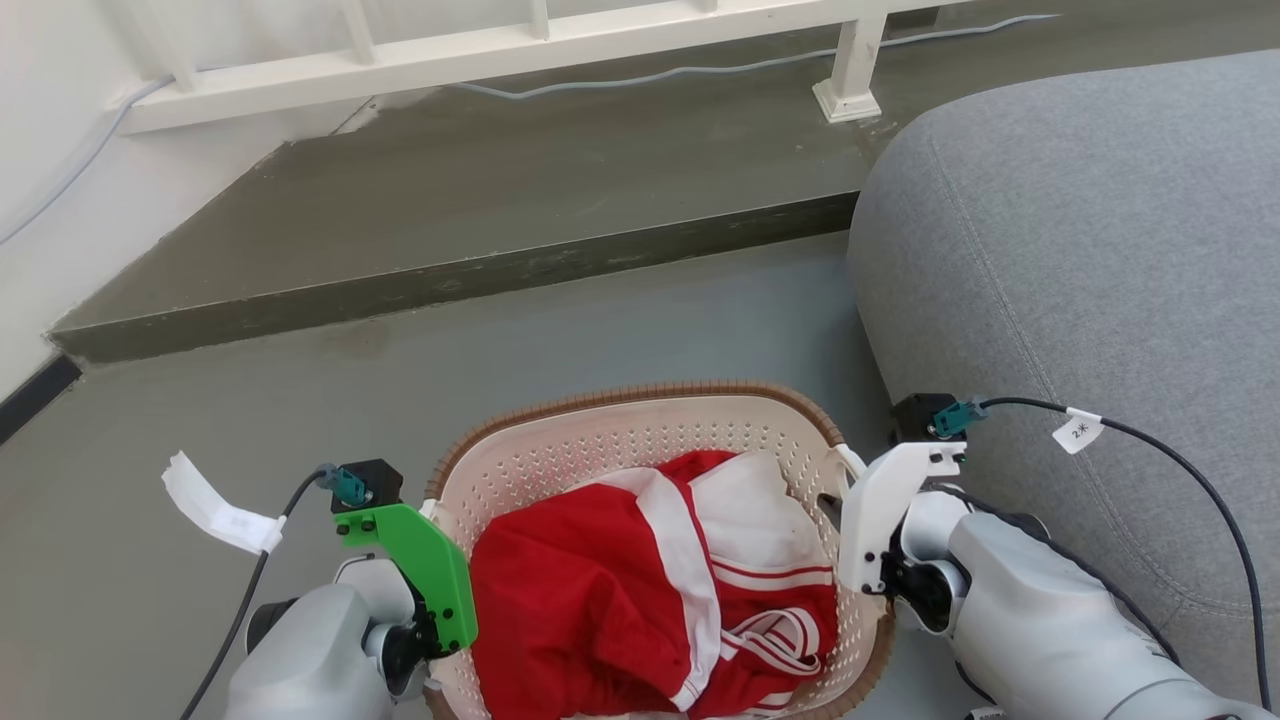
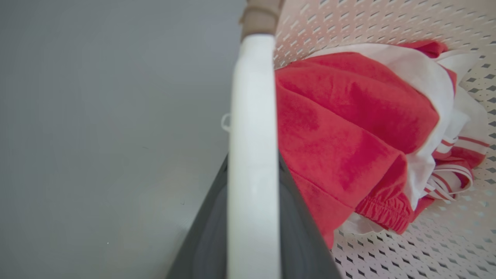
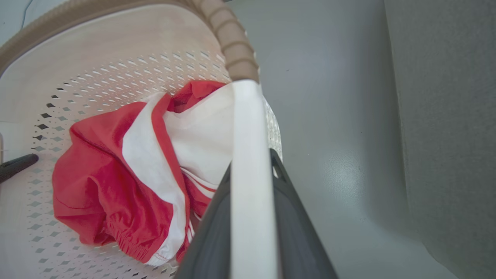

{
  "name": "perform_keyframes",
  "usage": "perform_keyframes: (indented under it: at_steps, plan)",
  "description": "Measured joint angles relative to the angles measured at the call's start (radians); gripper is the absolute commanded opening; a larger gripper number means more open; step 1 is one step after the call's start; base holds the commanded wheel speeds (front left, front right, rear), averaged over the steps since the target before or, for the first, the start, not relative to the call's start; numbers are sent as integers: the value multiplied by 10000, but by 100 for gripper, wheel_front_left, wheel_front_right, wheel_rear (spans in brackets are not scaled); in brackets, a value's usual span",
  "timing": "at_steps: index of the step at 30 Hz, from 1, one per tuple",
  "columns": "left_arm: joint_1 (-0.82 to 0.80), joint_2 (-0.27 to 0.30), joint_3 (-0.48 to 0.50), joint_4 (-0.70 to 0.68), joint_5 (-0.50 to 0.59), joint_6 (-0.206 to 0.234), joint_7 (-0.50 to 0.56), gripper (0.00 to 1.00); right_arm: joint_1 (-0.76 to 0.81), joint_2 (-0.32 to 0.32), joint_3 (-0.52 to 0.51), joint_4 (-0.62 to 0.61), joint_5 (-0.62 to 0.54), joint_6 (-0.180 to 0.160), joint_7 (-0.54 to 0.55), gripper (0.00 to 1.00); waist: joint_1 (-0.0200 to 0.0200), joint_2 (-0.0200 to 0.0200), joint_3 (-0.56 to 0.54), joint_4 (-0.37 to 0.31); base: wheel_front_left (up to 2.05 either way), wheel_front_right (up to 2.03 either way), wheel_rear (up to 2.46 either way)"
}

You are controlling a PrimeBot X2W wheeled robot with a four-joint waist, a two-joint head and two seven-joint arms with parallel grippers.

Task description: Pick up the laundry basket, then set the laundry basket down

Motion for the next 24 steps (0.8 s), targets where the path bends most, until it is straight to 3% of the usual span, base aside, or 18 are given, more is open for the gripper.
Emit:
perform_keyframes:
  at_steps: [24]
  plan:
    - [162, 52, -267, -412, -364, 222, 104, 0, -2, -117, 247, -12, 174, 25, 105, 0, 0, 0, -53, -21, 0, 0, 0]
